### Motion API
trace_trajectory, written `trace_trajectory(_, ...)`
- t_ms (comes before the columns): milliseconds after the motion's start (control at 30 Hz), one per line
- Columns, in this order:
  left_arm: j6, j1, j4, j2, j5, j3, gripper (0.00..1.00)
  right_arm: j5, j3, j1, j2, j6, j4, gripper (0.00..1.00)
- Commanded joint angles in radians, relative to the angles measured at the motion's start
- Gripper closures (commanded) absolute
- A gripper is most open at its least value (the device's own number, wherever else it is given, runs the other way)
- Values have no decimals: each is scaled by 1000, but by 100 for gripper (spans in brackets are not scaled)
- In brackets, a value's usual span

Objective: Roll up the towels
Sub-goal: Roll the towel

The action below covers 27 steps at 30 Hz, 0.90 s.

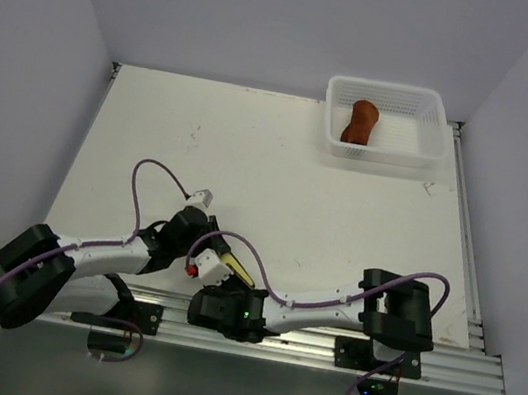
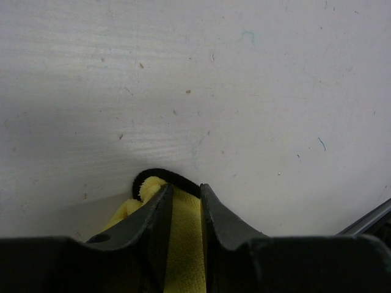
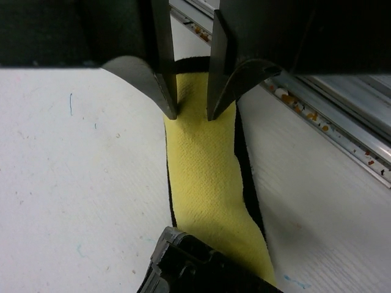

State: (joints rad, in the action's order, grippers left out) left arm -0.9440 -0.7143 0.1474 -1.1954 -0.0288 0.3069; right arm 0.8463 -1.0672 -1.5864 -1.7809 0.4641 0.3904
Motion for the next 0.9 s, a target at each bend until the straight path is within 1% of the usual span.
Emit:
trace_trajectory(0,-6,-17,0,-23,-69,-51,71,-39,4,22,81,19,8,69)
trace_trajectory(100,4,-24,-14,-26,-92,-51,71,-98,22,52,133,27,-8,65)
trace_trajectory(133,5,-25,-14,-29,-97,-51,71,-136,30,61,150,27,-25,62)
trace_trajectory(200,7,-27,-14,-29,-100,-52,71,-179,55,103,188,34,-42,59)
trace_trajectory(233,8,-28,-14,-29,-105,-54,71,-200,64,121,199,39,-50,52)
trace_trajectory(267,10,-30,-14,-30,-108,-55,71,-264,73,141,207,51,-67,50)
trace_trajectory(300,10,-31,-14,-32,-109,-55,71,-292,94,181,222,60,-77,49)
trace_trajectory(400,5,-36,-14,-38,-111,-60,71,-384,139,227,242,68,-128,49)
trace_trajectory(600,-3,-42,-9,-41,-117,-71,71,-504,174,241,247,80,-194,44)
trace_trajectory(867,-4,-47,-14,-50,-114,-69,71,-550,200,250,144,117,-237,43)
